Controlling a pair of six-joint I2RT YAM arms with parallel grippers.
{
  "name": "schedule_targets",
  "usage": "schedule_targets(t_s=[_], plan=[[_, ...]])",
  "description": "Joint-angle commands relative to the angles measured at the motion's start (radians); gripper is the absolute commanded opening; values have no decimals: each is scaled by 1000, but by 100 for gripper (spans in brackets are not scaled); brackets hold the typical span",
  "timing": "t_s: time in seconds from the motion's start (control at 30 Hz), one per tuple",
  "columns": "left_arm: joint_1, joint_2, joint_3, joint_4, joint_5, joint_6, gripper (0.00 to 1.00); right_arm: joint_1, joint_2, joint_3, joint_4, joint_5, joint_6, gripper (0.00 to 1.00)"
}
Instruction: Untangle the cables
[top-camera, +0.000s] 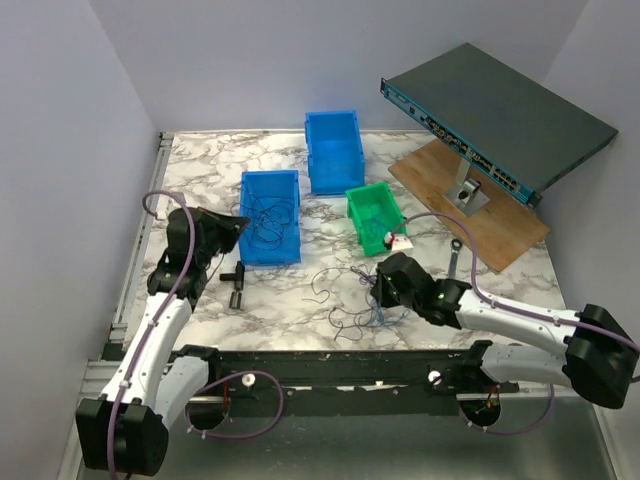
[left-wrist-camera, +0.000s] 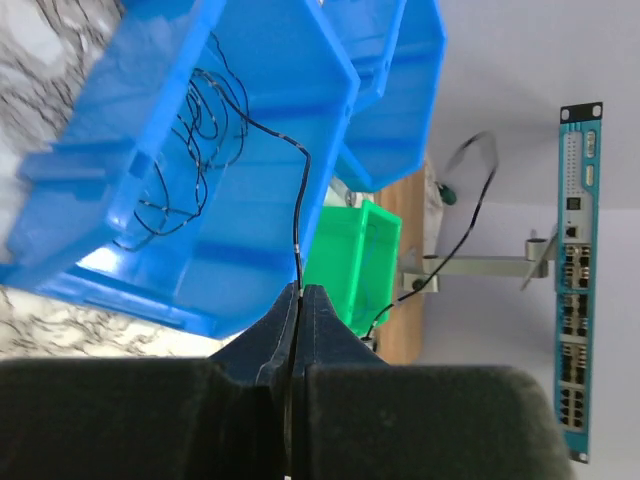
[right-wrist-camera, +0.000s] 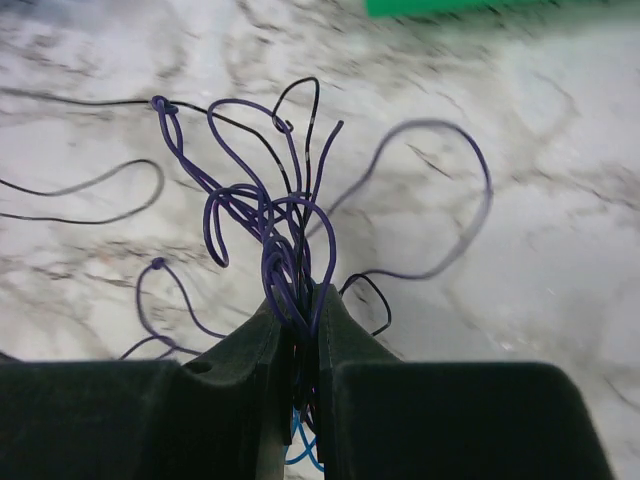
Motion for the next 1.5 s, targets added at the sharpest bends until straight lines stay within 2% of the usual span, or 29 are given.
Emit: schedule_targets(t_s=[0.0,0.1,0.23,0.3,0.4,0.5,0.7,0.8,0.9,1.17,1.3,1.4,1.47], plan=[[44,61,114,-122,8,190,0,-4,-118,-77,-101,194,145,11],[44,137,176,-126,47,256,0,-4,-180,-79,-177,316,245,10],[32,270,297,-225,62,391,0,-4,-266,-61,-198,360,227,10],[23,312,323,-259,14,426,0,-4,-278,-45,-202,362,202,10],[9,353,316,-223,-50,440,0,-4,-272,-19,-209,370,183,10],[-47,431,373,-246,-107,471,0,-4,-243,4,-209,368,176,10],[-180,678,582,-410,-317,568,0,-4,-189,35,-205,347,140,10],[-212,788,677,-525,-467,595,0,-4,-173,37,-204,324,134,10],[-226,862,727,-574,-530,625,0,-5,-171,24,-190,306,127,10],[-227,971,797,-614,-544,661,0,-4,-152,13,-168,301,124,9],[-232,954,799,-611,-504,675,0,-4,-140,11,-156,296,118,10],[-235,889,771,-585,-490,685,12,-4,-130,12,-145,284,108,10],[-236,850,761,-579,-473,694,16,-4,-120,9,-126,250,87,10]])
